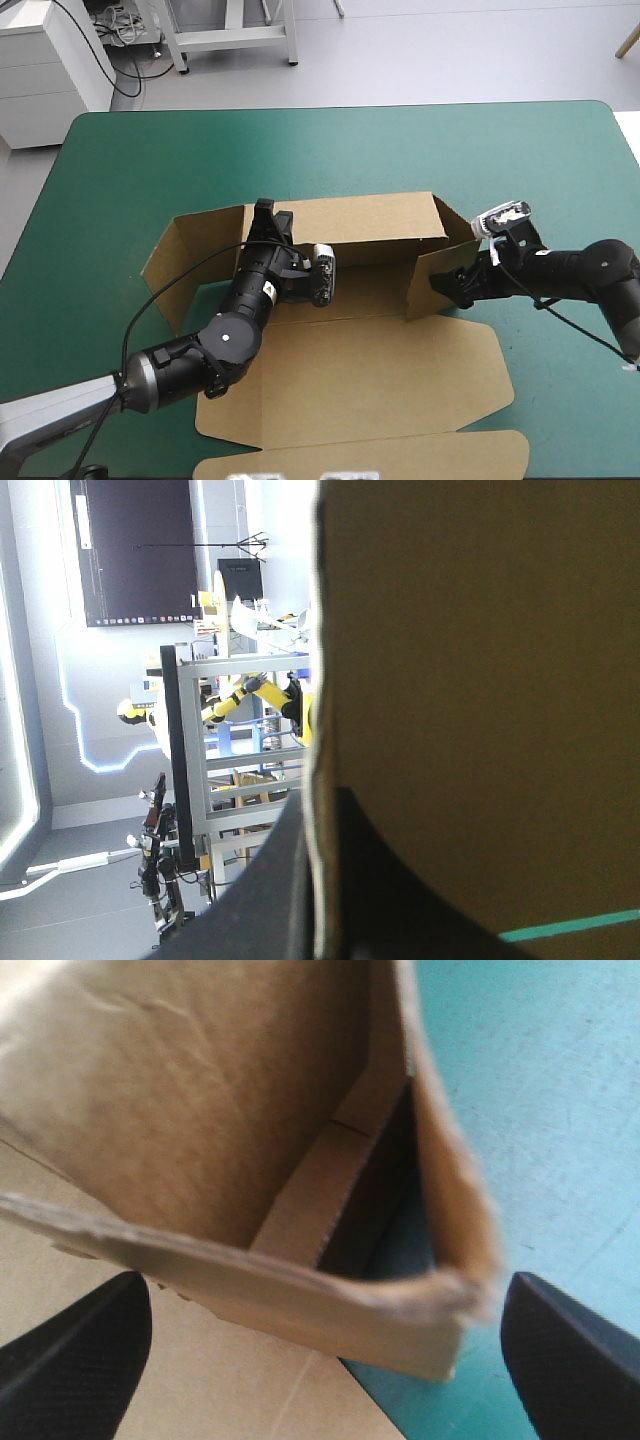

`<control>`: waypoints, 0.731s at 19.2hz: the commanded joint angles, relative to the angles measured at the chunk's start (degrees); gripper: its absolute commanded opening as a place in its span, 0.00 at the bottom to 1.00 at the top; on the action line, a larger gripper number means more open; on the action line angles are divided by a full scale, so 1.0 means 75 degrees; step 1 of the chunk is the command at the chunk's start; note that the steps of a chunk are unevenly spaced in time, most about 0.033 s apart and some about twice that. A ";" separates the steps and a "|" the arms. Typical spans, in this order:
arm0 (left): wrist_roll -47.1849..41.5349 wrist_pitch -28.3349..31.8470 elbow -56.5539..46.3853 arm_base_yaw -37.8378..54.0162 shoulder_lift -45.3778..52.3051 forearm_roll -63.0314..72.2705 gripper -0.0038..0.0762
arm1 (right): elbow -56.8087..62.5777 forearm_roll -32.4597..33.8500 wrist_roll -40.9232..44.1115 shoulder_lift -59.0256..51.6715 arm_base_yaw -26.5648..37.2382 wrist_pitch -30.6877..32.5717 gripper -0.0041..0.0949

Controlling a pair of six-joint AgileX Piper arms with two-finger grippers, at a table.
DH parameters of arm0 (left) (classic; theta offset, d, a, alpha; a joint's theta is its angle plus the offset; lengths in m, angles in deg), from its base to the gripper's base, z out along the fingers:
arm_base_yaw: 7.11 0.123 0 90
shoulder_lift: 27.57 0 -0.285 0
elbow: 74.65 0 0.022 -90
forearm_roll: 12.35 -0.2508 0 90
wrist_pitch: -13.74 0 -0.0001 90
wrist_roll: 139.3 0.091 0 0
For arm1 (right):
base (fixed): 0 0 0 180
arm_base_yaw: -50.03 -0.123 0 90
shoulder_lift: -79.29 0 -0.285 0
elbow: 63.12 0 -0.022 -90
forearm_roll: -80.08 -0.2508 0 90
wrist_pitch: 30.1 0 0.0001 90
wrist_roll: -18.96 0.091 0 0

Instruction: Fold the box

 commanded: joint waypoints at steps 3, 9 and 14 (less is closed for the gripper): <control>0.0001 -0.0286 0.0221 -0.0044 0.0273 -0.0386 0.04 | -0.0176 0.0386 0.0808 -0.0387 -0.1426 -0.1643 0.91; 0.0041 -0.0304 0.0221 -0.0044 0.0273 -0.0386 0.04 | -0.0162 0.2197 0.2995 -0.0822 -0.2435 -0.3081 0.91; 0.0027 -0.0304 0.0221 -0.0044 0.0273 -0.0386 0.04 | 0.0345 0.2422 0.3635 -0.0822 -0.3194 -0.3825 0.91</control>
